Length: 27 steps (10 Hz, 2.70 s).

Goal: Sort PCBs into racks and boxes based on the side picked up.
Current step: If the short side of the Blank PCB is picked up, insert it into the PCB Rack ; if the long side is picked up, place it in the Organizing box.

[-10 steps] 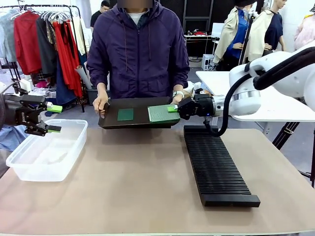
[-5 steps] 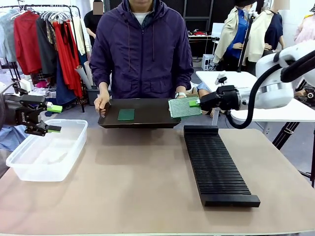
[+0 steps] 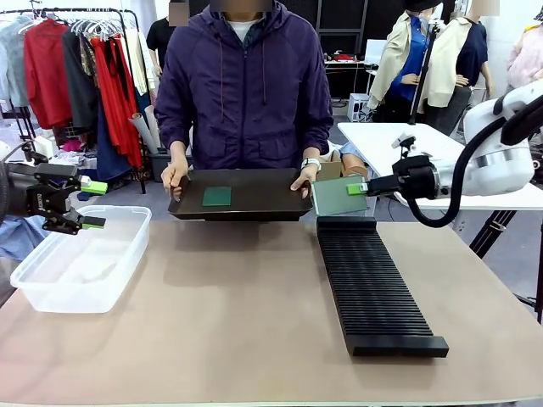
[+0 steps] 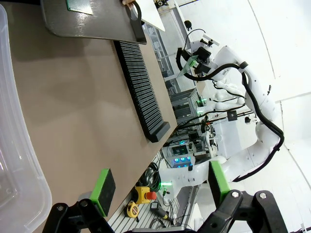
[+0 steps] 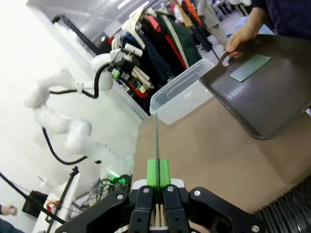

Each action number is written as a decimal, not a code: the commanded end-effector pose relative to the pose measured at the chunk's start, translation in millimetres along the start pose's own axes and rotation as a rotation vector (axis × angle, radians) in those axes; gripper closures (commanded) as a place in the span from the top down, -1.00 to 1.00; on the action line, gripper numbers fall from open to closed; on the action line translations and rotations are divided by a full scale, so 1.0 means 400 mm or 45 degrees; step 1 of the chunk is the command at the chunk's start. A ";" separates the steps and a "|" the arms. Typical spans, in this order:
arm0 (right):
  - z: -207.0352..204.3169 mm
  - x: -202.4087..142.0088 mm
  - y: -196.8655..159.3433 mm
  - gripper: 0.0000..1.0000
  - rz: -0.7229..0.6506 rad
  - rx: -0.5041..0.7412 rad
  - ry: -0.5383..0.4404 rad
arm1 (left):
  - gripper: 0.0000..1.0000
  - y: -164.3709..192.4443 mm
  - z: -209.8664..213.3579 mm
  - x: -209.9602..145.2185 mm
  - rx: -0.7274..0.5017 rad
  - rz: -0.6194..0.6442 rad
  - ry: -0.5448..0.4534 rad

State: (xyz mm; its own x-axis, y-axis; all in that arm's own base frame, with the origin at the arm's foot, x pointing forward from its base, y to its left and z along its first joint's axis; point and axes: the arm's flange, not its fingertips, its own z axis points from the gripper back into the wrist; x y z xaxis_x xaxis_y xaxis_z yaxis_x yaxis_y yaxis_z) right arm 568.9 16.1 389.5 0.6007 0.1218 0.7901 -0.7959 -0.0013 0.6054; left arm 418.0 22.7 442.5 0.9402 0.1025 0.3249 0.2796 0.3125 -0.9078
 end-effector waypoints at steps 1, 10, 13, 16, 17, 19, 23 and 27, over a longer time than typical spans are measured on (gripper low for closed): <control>0.044 -0.042 -0.012 -1.00 0.123 0.092 -0.024 | 1.00 -0.004 0.003 -0.002 -0.003 -0.003 0.006; 0.148 -0.138 -0.146 -1.00 0.647 0.000 -0.050 | 1.00 -0.004 0.003 -0.002 -0.003 -0.003 0.006; 0.186 -0.169 -0.176 -1.00 0.775 -0.060 -0.116 | 1.00 -0.004 0.003 -0.002 -0.003 -0.003 0.006; 0.197 -0.211 -0.201 -1.00 0.920 -0.106 -0.108 | 1.00 -0.004 0.003 -0.002 -0.003 -0.003 0.006; 0.197 -0.227 -0.214 -1.00 0.939 -0.124 -0.094 | 1.00 -0.004 0.003 -0.002 -0.003 -0.003 0.006; 0.200 -0.258 -0.241 -1.00 0.909 -0.144 -0.092 | 1.00 -0.004 0.003 -0.002 -0.003 -0.003 0.006; 0.209 -0.291 -0.276 -1.00 0.865 -0.174 -0.108 | 1.00 -0.004 0.003 -0.002 -0.003 -0.003 0.006; 0.203 -0.307 -0.266 -1.00 0.842 -0.147 -0.084 | 1.00 -0.004 0.003 -0.002 -0.003 -0.003 0.006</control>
State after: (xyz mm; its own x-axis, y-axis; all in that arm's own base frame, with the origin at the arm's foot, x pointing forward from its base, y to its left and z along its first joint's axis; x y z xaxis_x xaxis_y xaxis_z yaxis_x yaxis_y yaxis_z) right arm 585.5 -79.4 232.1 -0.0092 0.0678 0.9977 -0.9984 0.0553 -0.0130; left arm 418.1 22.7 442.5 0.9402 0.1026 0.3249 0.2796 0.3126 -0.9078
